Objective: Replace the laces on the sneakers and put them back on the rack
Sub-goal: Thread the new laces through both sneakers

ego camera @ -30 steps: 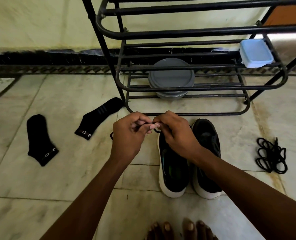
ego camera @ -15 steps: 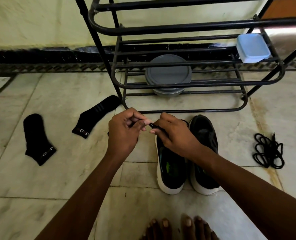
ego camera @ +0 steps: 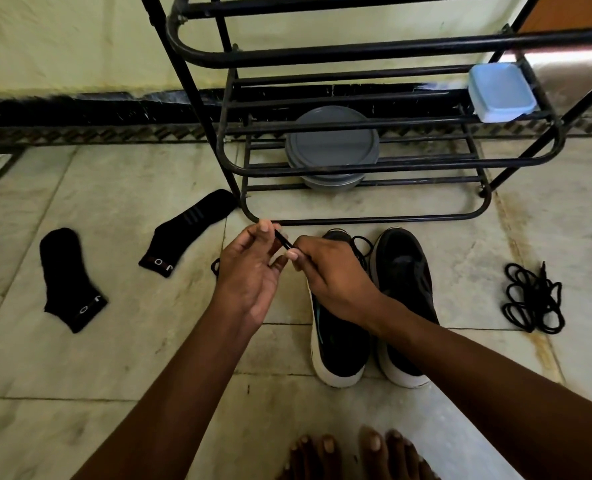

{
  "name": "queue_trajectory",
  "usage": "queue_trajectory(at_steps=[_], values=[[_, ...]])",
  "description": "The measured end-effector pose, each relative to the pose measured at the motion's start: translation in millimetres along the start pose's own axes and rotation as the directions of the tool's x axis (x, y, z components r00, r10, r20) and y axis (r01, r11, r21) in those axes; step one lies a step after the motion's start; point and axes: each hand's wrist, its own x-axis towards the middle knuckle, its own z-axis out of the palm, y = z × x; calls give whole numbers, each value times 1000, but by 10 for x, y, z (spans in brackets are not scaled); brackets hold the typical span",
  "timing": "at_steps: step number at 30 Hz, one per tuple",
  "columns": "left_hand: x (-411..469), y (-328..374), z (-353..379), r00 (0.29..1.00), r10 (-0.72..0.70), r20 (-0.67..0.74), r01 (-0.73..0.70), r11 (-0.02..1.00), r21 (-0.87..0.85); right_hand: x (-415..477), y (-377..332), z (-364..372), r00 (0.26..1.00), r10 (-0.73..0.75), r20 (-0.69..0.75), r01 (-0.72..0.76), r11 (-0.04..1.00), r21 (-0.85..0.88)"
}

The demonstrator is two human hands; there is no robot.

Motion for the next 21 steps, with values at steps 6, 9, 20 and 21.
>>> queue_trajectory(at_steps=[6,9,20,21], values=[[-40,82,42,999,38,12,-36,988,-147,43,-70,0,997,27,77,-30,999,33],[1,145,13,999,0,-50,-7,990,-141,9,-115,76,990,-4,138,8,1000,-28],[120,241,-640,927,249,281,-373,701,607,-28,-168,-193,854,-66,516,207,954,-219],[78,188,-661,931,201,306,-359,664,656,-3,-139,-258,868,-71,492,217,945,-246]])
